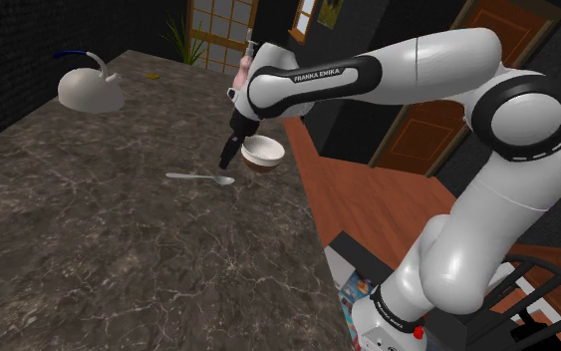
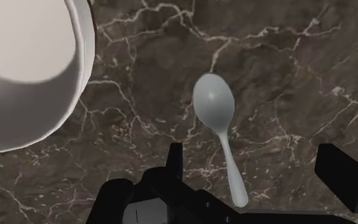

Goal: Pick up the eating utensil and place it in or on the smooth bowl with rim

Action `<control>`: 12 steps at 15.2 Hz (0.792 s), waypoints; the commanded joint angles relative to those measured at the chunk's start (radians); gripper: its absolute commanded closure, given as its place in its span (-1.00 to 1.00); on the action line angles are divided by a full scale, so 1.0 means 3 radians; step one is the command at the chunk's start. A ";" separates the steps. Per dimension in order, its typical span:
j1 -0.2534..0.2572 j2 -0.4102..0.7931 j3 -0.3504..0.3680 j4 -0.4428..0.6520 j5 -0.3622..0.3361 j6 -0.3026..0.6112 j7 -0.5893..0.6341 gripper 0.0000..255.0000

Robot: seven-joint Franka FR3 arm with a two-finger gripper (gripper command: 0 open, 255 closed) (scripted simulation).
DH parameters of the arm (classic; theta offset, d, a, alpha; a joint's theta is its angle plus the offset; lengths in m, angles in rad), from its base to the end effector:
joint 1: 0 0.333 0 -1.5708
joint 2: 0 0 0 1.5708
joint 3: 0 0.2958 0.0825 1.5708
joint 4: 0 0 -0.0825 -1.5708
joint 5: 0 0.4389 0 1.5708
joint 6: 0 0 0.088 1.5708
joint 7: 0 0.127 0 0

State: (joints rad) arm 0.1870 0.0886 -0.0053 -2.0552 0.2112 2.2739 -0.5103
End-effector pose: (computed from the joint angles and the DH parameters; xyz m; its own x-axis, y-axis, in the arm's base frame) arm 0.6143 0.1214 0.3379 0.8339 0.5186 0.1885 0.5412 -0.8354 -0.0958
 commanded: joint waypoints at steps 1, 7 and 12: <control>0.0021 0.0262 0.0035 0.0234 0.0069 0.0040 -0.0087 -1.00; 0.0052 0.0756 0.0126 0.0623 0.0175 0.0167 -0.0238 -1.00; 0.0071 0.0904 0.0144 0.0609 0.0196 0.0333 -0.0251 -1.00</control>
State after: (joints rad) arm 0.2077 0.3504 0.0370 -1.8721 0.2684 2.3635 -0.5840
